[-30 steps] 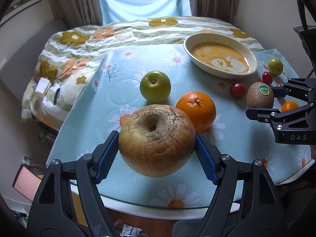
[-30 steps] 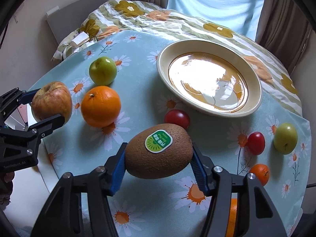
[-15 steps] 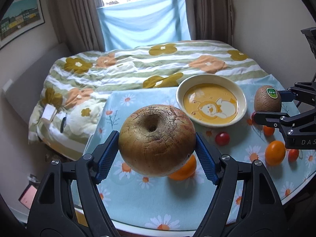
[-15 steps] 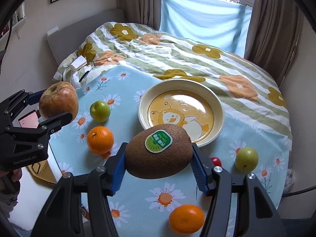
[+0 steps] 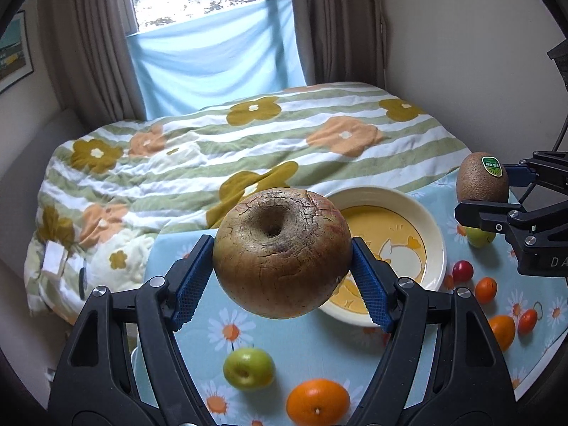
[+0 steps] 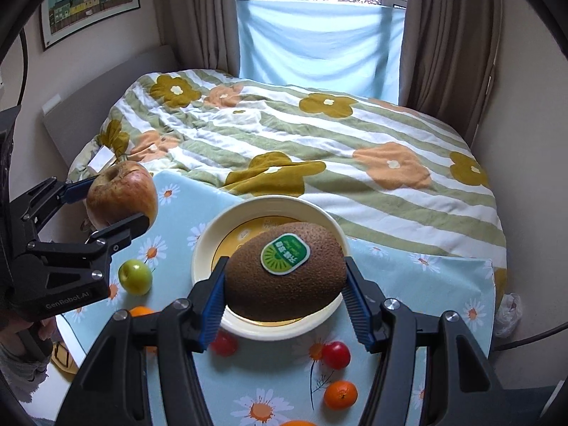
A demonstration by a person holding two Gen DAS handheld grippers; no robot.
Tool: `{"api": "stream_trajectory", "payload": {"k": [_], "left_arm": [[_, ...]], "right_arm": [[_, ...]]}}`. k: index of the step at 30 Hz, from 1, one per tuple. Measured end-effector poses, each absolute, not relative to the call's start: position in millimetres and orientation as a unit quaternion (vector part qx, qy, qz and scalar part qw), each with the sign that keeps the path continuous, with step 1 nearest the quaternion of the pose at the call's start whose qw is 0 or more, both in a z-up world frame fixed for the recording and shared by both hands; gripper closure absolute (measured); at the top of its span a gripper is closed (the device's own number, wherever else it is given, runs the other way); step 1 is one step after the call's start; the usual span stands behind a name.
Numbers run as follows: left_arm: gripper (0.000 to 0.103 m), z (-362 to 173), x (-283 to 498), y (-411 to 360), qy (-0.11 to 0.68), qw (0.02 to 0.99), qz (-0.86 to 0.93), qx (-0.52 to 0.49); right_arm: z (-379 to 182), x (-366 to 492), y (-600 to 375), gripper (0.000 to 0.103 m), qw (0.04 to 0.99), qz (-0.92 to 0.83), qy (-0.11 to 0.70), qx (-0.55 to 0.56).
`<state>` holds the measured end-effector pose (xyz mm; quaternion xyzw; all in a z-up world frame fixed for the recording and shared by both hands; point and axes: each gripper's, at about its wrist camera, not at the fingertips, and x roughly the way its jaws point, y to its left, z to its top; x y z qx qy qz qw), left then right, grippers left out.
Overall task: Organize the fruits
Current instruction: 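Carry the wrinkled apple into the cream bowl and open the left tool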
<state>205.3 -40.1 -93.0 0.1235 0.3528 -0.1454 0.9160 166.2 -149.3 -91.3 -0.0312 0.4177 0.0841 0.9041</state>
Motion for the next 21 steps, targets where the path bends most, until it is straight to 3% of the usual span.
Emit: {"api": "stream_trajectory", "payload": {"k": [10, 21], "left_arm": [[0.023, -134.6, 276.6, -86.0, 0.380, 0.881, -0.232, 0.160], [0.023, -184.4, 302.8, -132.1, 0.401, 0.841, -0.298, 0.204]], "right_arm": [[-116.2, 213.8, -173.0, 0.047, 0.899, 0.015, 0.438, 0.014], [-139.9, 226.3, -198.4, 0.047, 0.885, -0.038, 0.461, 0.047]]}}
